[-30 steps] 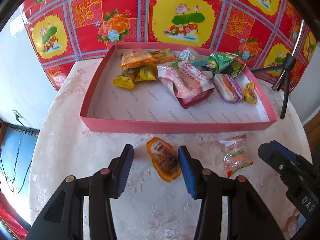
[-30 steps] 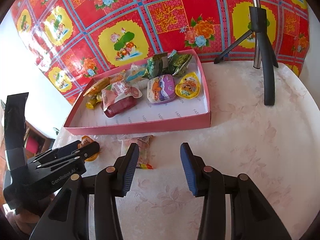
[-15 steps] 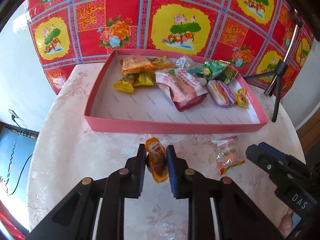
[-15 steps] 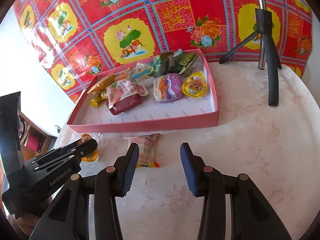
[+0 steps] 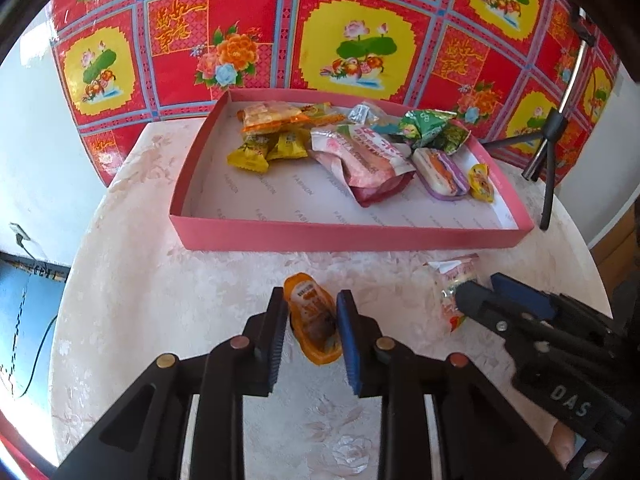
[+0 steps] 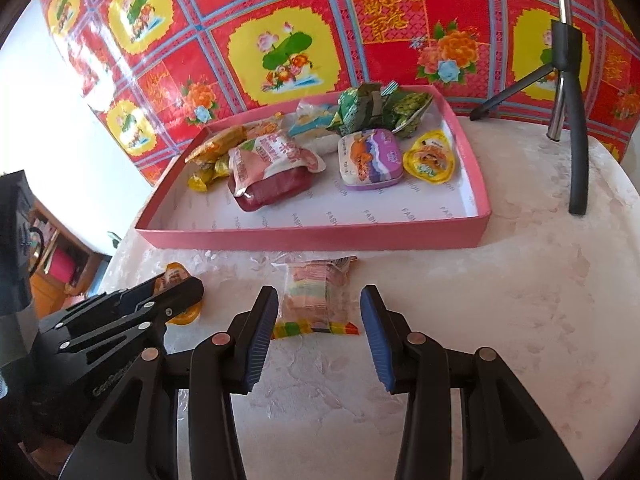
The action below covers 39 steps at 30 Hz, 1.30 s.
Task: Organize snacks
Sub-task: 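Close the right tool on the rainbow candy pack while the left tool grasps the orange jelly cup, then carry both held snacks into the pink box and open both tools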
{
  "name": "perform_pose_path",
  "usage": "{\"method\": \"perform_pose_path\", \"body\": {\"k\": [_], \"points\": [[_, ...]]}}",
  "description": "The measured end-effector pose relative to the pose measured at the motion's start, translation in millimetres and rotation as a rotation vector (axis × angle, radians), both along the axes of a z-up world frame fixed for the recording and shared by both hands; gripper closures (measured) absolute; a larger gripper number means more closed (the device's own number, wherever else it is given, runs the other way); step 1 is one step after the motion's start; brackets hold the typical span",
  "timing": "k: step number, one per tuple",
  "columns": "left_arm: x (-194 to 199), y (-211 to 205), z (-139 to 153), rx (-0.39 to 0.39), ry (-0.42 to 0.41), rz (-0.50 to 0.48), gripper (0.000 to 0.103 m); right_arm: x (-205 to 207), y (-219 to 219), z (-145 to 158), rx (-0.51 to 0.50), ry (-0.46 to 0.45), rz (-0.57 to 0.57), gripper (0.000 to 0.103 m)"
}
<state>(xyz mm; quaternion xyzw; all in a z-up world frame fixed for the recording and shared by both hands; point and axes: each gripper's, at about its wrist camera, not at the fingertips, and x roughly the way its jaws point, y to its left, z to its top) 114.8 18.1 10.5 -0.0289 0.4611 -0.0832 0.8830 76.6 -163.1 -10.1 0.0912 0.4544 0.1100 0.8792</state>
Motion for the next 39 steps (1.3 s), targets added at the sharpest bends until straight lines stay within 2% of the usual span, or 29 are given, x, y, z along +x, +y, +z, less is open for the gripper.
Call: {"method": "perform_pose_path", "body": {"k": [6, 10, 13, 19, 28, 39], "points": [[1, 0, 1, 0.004, 0.004, -0.009, 0.076, 1, 12, -1, -0.077, -0.031, 0.030, 0.059], [1, -1, 1, 0.014, -0.004, -0.008, 0.076, -2, 15, -1, -0.124, -0.053, 0.043, 0.063], [1, -3, 0, 0.034, -0.007, -0.003, 0.079, -2, 14, -2, -0.114, -0.053, 0.050, 0.065], [1, 1, 0, 0.010, 0.002, 0.012, 0.081, -8, 7, -2, -0.086, -0.044, 0.051, 0.065], [-8, -9, 7, 0.017, -0.021, -0.006, 0.081, -15, -11, 1, -0.015, -0.026, 0.027, 0.065], [-13, -13, 20, -0.002, -0.053, -0.001, 0.081, -22, -26, 12, 0.029, -0.058, 0.008, 0.065]]}}
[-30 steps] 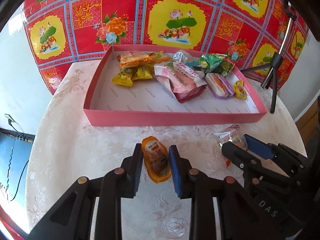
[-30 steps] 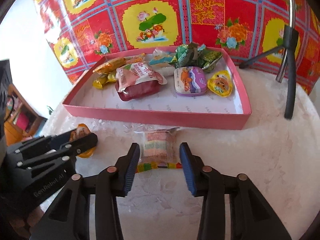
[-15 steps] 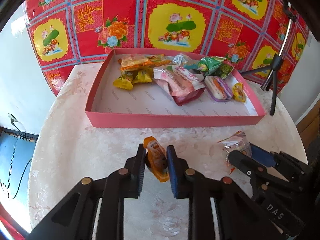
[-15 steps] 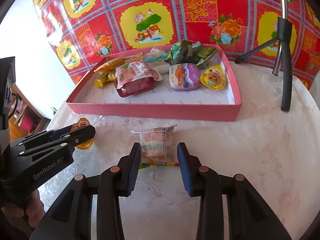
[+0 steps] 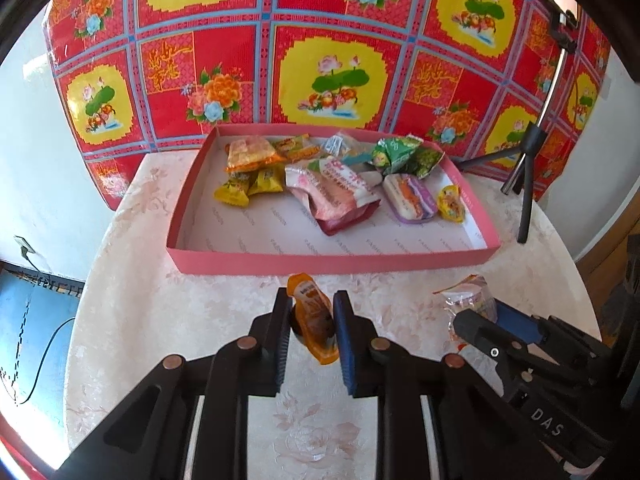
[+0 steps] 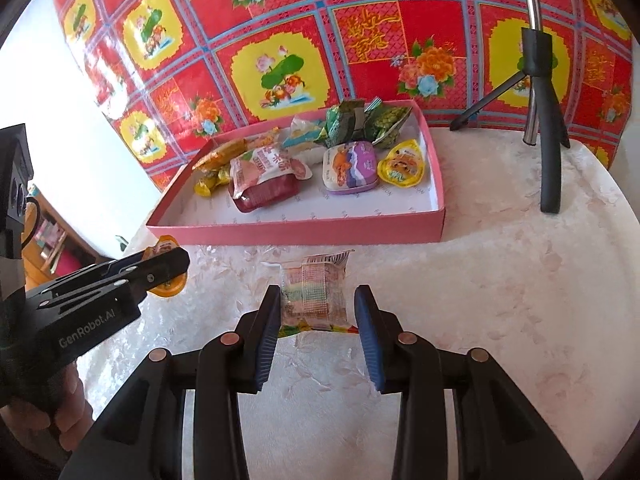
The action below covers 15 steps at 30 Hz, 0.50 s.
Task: Organize snacks
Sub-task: 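Carry both held snacks into the pink box and open both tools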
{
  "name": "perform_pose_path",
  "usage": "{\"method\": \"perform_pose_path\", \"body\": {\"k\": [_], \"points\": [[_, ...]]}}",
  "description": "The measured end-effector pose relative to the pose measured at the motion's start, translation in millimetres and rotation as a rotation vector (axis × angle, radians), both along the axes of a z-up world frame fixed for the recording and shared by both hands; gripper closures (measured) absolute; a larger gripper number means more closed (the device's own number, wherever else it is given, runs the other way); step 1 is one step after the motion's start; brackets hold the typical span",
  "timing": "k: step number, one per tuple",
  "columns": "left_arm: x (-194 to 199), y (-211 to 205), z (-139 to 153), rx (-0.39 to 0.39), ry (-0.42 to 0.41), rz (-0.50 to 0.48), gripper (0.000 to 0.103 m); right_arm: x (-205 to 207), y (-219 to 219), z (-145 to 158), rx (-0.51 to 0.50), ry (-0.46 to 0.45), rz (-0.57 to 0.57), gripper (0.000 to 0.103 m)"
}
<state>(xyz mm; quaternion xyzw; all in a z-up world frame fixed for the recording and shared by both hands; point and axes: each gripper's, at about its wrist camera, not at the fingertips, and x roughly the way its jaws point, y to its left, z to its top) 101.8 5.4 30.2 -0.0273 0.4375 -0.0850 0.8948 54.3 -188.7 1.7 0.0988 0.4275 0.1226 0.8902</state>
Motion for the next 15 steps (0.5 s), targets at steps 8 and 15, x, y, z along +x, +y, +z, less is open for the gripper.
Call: {"method": "perform_pose_path", "body": {"k": [8, 15], "points": [[10, 6, 13, -0.016, -0.015, 0.014, 0.081, 1, -9, 5, 0.019, -0.013, -0.017, 0.065], [31, 12, 20, -0.011, -0.028, 0.025, 0.081, 4, -18, 9, 0.030, -0.018, -0.045, 0.065]]}}
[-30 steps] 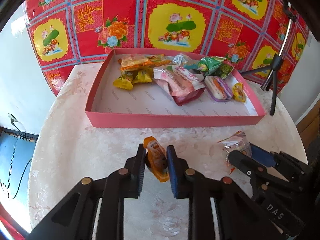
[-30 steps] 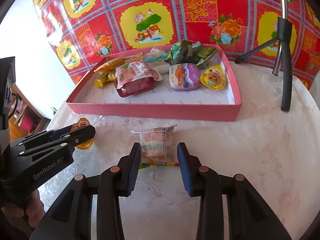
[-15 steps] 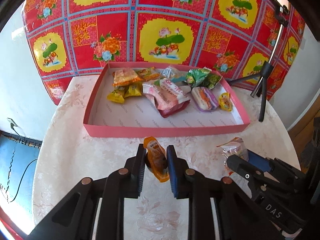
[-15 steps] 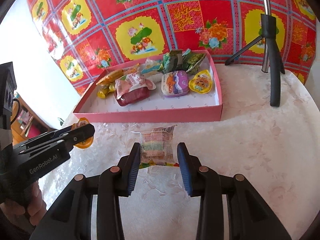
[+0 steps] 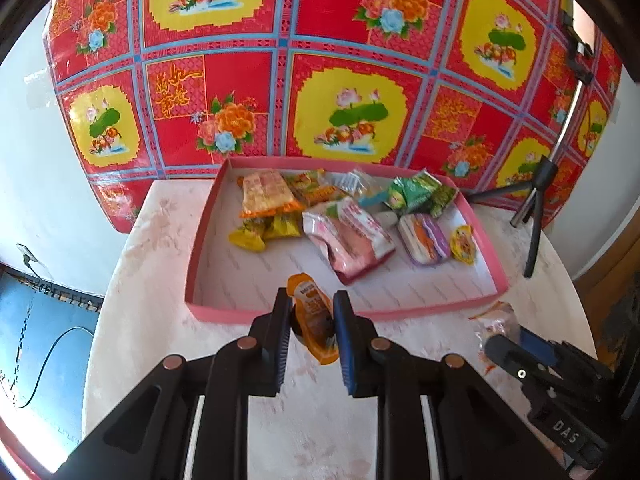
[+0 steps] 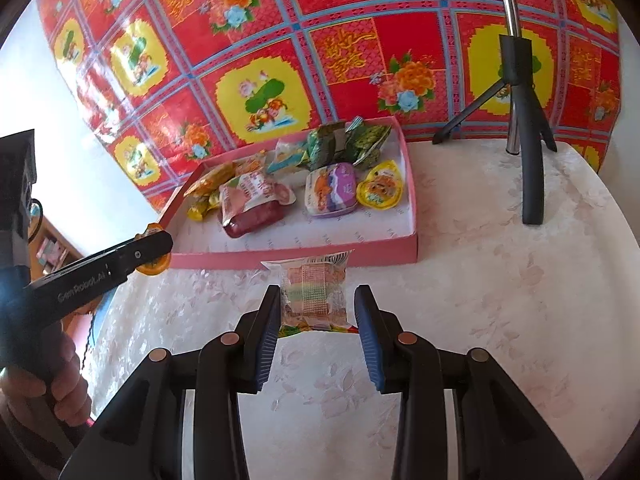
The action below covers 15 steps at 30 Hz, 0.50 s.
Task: Organize snacks
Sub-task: 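Carry both held snacks into the pink box and open both tools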
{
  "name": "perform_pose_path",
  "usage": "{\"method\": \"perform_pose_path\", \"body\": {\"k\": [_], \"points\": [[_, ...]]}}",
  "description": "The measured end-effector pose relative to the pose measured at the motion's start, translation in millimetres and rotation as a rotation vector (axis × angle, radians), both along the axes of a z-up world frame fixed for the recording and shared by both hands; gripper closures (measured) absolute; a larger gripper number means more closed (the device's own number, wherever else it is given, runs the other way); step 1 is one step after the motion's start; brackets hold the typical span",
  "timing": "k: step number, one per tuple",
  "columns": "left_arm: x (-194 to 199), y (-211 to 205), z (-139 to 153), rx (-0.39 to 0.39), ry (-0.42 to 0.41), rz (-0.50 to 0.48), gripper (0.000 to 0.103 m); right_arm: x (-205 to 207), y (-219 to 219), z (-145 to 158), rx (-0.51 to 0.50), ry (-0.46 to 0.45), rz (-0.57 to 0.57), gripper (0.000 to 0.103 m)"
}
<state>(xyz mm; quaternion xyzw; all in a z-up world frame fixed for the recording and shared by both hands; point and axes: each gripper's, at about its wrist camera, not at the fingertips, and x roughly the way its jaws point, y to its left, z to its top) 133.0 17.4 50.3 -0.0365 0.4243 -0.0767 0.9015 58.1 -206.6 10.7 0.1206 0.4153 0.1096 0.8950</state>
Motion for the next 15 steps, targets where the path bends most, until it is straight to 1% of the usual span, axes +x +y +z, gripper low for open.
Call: {"method": "perform_pose_path", "body": {"k": [5, 15], "points": [[17, 3, -2, 0.002, 0.002, 0.002, 0.081, 4, -1, 3, -0.008, -0.006, -0.008, 0.065], [41, 2, -17, 0.005, 0.025, 0.000, 0.081, 18, -3, 9, -0.035, -0.015, -0.022, 0.065]]}}
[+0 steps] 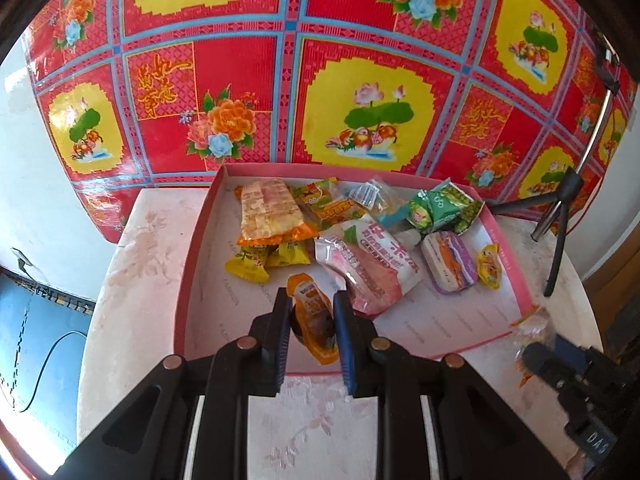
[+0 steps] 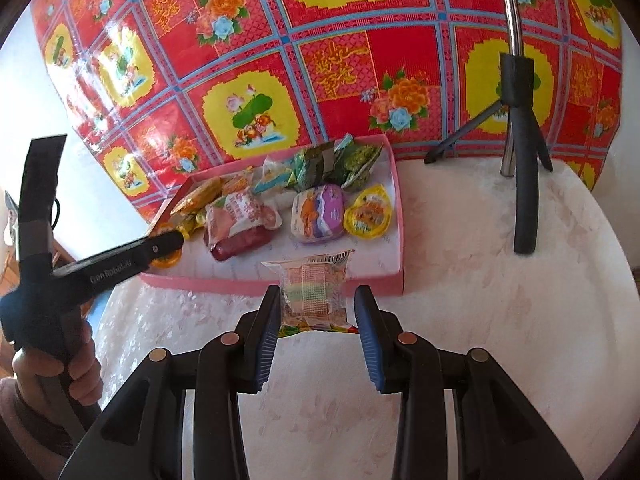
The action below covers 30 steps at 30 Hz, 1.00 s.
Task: Organize snacks
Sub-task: 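Carry both held snacks into the pink box and open both tools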
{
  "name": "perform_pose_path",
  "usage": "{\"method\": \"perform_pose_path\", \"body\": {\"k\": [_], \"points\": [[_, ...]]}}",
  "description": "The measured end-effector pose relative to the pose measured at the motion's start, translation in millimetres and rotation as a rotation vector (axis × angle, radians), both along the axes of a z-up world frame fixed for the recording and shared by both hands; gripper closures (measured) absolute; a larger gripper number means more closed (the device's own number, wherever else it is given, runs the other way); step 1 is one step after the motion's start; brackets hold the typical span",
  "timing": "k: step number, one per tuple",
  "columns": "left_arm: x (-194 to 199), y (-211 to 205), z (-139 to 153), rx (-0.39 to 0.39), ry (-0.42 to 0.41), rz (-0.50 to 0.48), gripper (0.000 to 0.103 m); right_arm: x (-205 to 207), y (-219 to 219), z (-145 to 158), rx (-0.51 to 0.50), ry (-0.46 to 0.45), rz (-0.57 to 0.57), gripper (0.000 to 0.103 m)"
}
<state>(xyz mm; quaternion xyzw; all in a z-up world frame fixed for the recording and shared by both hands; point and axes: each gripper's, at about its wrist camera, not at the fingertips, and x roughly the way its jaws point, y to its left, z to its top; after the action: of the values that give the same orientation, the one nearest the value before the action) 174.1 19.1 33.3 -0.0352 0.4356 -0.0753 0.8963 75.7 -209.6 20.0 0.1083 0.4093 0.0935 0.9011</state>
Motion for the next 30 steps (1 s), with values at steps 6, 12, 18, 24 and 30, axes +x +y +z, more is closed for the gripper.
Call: {"method": "perform_pose_path", "body": {"k": [6, 12, 18, 24, 30], "points": [[8, 0, -10, -0.003, 0.017, 0.005, 0.081, 17, -1, 3, -0.024, -0.011, -0.007, 0.065], [16, 0, -17, -0.005, 0.031, 0.007, 0.081, 34, -4, -4, -0.037, 0.005, -0.025, 0.065], [25, -1, -28, 0.004, 0.053, 0.017, 0.081, 48, -3, -13, -0.058, 0.025, -0.023, 0.065], [30, 2, -34, -0.020, 0.058, 0.024, 0.081, 60, 1, -18, -0.090, 0.012, -0.016, 0.065], [38, 13, -36, -0.036, 0.063, 0.031, 0.081, 68, 8, -23, -0.120, 0.003, -0.010, 0.065]]}}
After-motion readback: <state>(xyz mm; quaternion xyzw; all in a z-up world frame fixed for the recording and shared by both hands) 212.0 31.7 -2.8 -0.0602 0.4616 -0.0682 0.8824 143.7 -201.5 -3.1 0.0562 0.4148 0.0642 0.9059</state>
